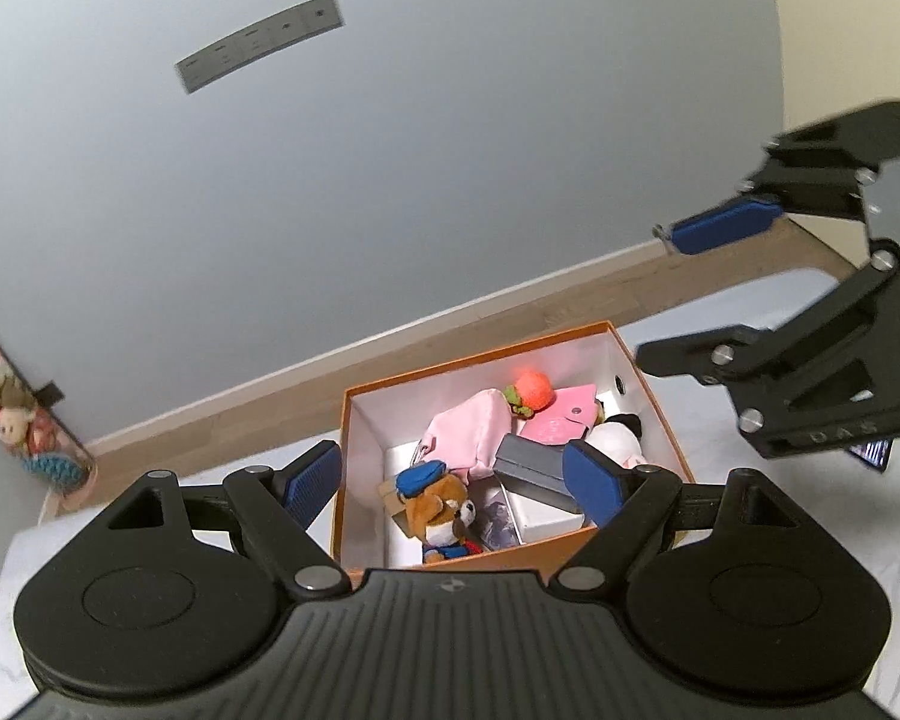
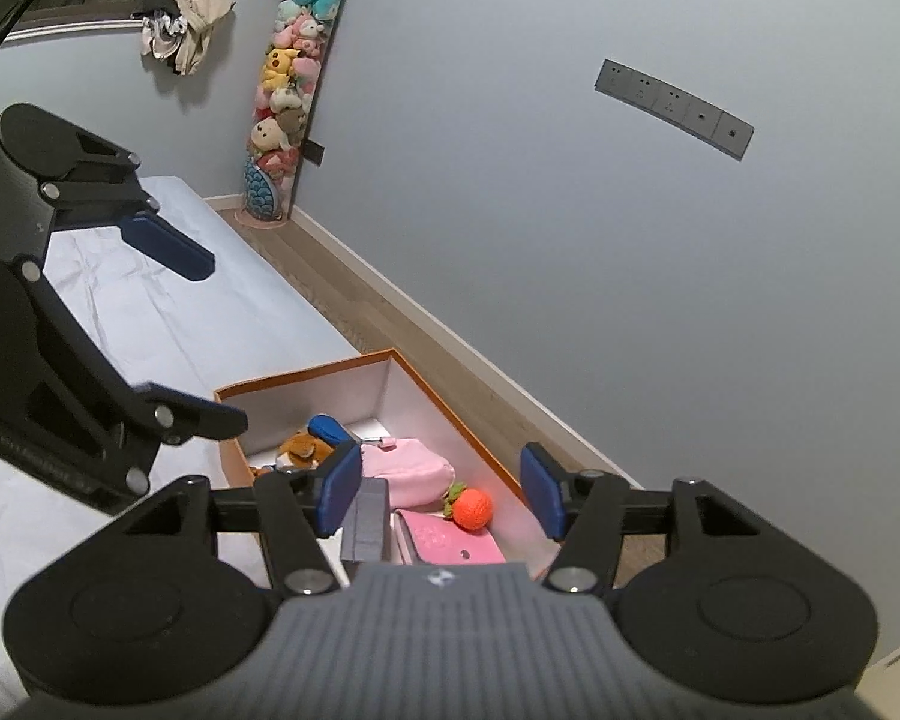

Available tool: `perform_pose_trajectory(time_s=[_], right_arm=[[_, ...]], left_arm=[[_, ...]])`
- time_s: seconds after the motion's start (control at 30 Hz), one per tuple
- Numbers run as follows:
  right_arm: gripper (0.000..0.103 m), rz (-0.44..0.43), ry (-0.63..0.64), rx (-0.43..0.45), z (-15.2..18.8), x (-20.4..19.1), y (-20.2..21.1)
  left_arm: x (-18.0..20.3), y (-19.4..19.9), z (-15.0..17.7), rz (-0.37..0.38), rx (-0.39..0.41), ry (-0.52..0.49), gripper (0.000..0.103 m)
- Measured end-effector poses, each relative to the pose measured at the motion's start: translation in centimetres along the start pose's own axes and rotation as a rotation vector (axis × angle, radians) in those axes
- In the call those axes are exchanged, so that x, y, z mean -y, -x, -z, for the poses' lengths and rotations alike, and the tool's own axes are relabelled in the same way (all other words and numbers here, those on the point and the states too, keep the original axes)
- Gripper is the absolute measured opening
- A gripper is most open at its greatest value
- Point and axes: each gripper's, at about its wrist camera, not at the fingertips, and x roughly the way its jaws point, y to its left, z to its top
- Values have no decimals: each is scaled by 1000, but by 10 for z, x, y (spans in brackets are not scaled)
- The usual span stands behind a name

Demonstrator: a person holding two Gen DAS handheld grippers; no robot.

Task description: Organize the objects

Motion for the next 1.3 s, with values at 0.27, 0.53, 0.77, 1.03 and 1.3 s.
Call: perform_pose_trajectory(time_s=[0.27, 0.53, 0.77, 1.03, 1.3], right_arm=[[90, 26, -125, 32, -3, 3, 19], [97, 49, -226, 29, 11, 2, 6], [100, 57, -272, -5, 27, 3, -20], [101, 46, -310, -56, 43, 3, -48], [101, 47, -346, -128, 54, 0, -74]], left_arm=[[-2, 11, 4, -61, 31, 73, 98], [-11, -12, 11, -67, -27, 255, 98], [-12, -43, 16, -112, -73, 303, 98], [-8, -67, 23, -123, -103, 313, 98], [-5, -80, 29, -133, -134, 316, 97]])
